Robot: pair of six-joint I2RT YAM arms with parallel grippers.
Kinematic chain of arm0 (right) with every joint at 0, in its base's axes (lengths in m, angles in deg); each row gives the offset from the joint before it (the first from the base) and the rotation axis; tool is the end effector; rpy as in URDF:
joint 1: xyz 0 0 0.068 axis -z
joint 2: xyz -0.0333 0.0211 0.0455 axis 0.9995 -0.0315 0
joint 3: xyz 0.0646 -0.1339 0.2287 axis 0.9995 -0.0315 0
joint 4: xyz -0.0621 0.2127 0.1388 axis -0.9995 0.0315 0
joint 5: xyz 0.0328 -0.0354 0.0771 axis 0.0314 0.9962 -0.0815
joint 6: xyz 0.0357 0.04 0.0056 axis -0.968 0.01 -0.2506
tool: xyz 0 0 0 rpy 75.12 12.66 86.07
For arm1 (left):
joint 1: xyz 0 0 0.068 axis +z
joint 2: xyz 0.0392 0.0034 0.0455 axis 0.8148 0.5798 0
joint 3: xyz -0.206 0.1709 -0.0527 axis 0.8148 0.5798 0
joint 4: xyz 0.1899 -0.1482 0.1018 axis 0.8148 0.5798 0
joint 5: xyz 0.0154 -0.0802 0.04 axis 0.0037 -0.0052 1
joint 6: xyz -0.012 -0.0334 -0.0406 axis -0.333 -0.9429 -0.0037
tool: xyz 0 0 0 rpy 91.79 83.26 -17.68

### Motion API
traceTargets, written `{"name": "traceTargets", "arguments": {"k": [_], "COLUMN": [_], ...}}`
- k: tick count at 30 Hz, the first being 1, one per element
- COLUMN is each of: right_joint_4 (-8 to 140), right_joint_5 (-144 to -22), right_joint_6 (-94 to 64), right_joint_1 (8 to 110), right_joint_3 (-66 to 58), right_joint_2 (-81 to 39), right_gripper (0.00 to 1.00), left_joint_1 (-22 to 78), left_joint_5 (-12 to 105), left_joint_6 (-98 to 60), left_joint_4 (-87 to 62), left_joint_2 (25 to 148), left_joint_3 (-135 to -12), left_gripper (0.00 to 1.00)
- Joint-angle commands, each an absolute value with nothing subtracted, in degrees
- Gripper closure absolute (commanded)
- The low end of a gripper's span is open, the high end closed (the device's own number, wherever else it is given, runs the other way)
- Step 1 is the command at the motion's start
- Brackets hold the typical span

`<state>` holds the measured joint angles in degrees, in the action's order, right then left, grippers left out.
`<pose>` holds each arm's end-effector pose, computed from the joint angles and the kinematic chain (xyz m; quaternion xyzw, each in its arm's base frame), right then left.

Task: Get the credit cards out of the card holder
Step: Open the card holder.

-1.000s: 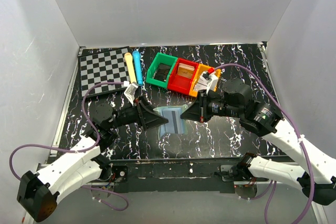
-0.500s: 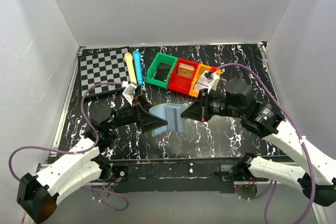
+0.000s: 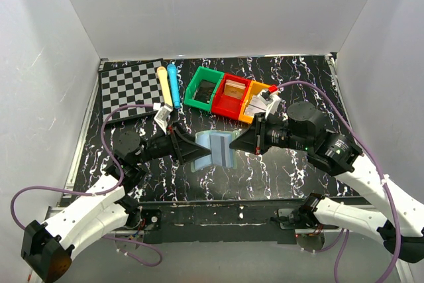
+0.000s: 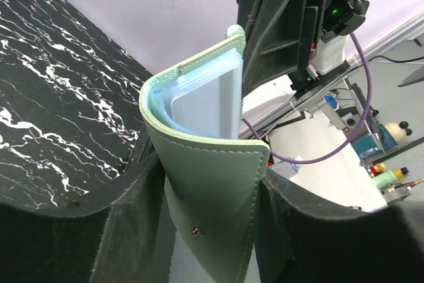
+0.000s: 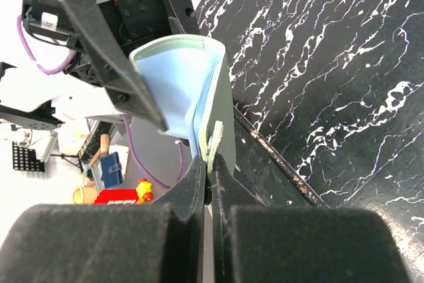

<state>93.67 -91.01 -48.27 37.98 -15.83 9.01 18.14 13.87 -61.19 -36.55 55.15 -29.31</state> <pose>0.1105 0.1477 0.4032 -0.1519 0.7765 0.5024 0.3486 0.1312 -0.1259 0.3048 0.1734 0.6342 -0.6691 0.3466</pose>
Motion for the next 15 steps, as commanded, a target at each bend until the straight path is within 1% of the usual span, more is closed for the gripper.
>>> {"name": "traceTargets", "arguments": {"k": [1, 2, 5, 9, 11, 12, 15], "right_joint_4": [89.35, 89.34, 89.34, 88.29, 88.03, 87.85, 87.59], "right_joint_5": [-90.55, -90.55, -91.17, -92.31, -92.84, -92.93, -93.1], "right_joint_6": [-48.95, -48.95, -48.95, -48.95, -49.13, -49.21, -49.3], "right_joint_1": [38.36, 38.27, 38.27, 38.27, 38.27, 38.27, 38.27], "right_joint_3": [-16.21, -16.21, -16.03, -16.47, -16.65, -16.73, -16.91], "right_joint_2": [9.5, 9.59, 9.77, 10.03, 9.86, 9.85, 9.94], "right_gripper": [0.99, 0.99, 0.99, 0.99, 0.99, 0.98, 0.86], "left_joint_1": [18.0, 18.0, 17.92, 18.0, 18.0, 18.0, 18.0], "left_joint_5": [13.49, 13.49, 13.67, 13.67, 13.67, 13.67, 13.93], "left_joint_6": [-59.95, -59.6, -59.16, -59.16, -59.25, -59.25, -58.9], "left_joint_4": [-35.81, -35.45, -34.84, -35.1, -35.01, -34.75, -33.87], "left_joint_2": [54.32, 54.23, 53.96, 53.7, 53.61, 53.53, 53.26], "left_joint_3": [-31.09, -31.18, -31.18, -31.18, -31.36, -31.45, -32.15], "left_gripper": [0.55, 0.57, 0.68, 0.89, 0.96, 0.98, 1.0]}}
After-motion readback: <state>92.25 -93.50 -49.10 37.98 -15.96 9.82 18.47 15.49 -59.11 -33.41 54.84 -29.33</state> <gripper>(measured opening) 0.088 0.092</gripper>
